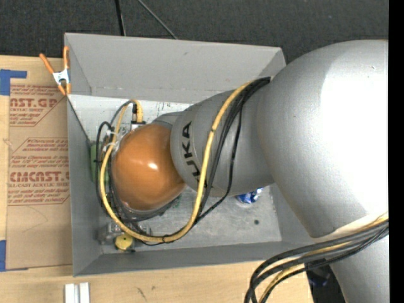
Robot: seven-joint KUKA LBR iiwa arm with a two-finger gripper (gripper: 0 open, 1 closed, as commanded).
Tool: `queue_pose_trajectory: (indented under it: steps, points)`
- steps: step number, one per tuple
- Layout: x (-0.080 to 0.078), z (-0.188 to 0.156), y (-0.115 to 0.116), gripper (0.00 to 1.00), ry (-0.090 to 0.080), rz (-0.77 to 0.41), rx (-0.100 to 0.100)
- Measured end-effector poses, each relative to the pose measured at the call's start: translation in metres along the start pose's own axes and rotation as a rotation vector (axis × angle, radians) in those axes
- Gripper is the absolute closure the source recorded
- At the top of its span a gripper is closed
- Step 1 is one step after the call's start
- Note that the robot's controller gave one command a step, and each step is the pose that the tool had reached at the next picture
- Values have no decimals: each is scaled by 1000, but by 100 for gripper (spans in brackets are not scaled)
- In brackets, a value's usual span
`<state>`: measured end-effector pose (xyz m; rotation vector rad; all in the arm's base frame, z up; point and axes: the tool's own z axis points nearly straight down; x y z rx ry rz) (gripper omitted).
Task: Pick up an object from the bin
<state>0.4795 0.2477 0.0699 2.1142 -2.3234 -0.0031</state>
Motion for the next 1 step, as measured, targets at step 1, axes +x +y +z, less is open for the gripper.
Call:
queue_pose_trajectory:
  steps: [1]
  points:
    - [39, -131, -36, 100, -3, -25, 10]
